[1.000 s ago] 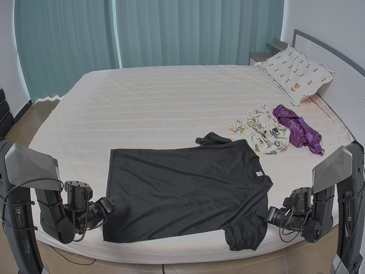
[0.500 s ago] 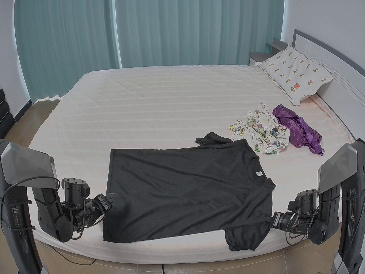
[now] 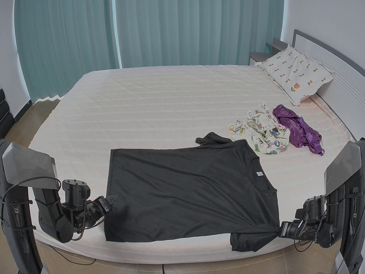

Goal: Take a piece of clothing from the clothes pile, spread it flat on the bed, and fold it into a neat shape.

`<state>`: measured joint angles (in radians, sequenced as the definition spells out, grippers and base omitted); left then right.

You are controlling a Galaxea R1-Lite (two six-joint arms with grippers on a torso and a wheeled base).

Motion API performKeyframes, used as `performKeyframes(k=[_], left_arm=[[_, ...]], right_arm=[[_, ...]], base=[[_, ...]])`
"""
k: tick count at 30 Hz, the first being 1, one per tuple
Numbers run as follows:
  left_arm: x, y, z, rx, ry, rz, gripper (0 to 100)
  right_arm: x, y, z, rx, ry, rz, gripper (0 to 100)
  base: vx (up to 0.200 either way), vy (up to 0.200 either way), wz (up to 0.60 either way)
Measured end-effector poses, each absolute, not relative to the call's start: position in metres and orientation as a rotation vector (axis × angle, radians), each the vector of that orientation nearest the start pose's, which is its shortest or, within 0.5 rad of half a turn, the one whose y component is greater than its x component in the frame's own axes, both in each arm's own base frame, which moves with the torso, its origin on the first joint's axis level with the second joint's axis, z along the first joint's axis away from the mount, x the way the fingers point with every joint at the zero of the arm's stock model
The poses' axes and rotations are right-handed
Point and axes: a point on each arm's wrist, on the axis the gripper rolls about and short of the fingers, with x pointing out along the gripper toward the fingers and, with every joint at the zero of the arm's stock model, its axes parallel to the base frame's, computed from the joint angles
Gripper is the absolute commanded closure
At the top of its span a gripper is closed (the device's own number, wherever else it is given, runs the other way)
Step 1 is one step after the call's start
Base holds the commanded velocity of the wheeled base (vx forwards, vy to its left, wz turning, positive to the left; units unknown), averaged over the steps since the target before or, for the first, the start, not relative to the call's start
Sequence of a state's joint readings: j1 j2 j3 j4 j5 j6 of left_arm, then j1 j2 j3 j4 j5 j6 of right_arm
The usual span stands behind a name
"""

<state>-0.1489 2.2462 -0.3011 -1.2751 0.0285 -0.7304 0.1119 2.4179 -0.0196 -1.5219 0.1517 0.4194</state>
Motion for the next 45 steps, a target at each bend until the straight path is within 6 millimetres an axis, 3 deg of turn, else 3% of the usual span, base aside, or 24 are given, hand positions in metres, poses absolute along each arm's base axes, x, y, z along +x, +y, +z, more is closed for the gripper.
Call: performKeyframes(k=[10, 11, 23, 32, 45], left_arm=[[0.25, -0.037, -0.027, -0.482, 0.762, 0.112, 0], [0.246, -0.037, -0.028, -0.467, 0.778, 0.111, 0], [0.238, -0.042, -0.041, -0.44, 0.847, 0.105, 0], [0.249, -0.044, -0.036, -0.452, 0.75, 0.113, 0], [0.253, -0.043, -0.029, -0.478, 0.682, 0.098, 0]], right_arm=[[0.209, 0.029, -0.057, 0.39, 0.941, 0.045, 100], [0.208, 0.03, -0.058, 0.384, 0.944, 0.042, 0], [0.211, 0.029, -0.057, 0.381, 0.909, 0.035, 0], [0.218, 0.017, -0.032, 0.408, 0.782, 0.013, 0], [0.224, 0.016, -0.026, 0.426, 0.736, 0.03, 0]], base=[[0.0, 0.0, 0.0], [0.0, 0.0, 0.0], [0.0, 0.0, 0.0], [0.0, 0.0, 0.0], [0.2, 0.0, 0.0]])
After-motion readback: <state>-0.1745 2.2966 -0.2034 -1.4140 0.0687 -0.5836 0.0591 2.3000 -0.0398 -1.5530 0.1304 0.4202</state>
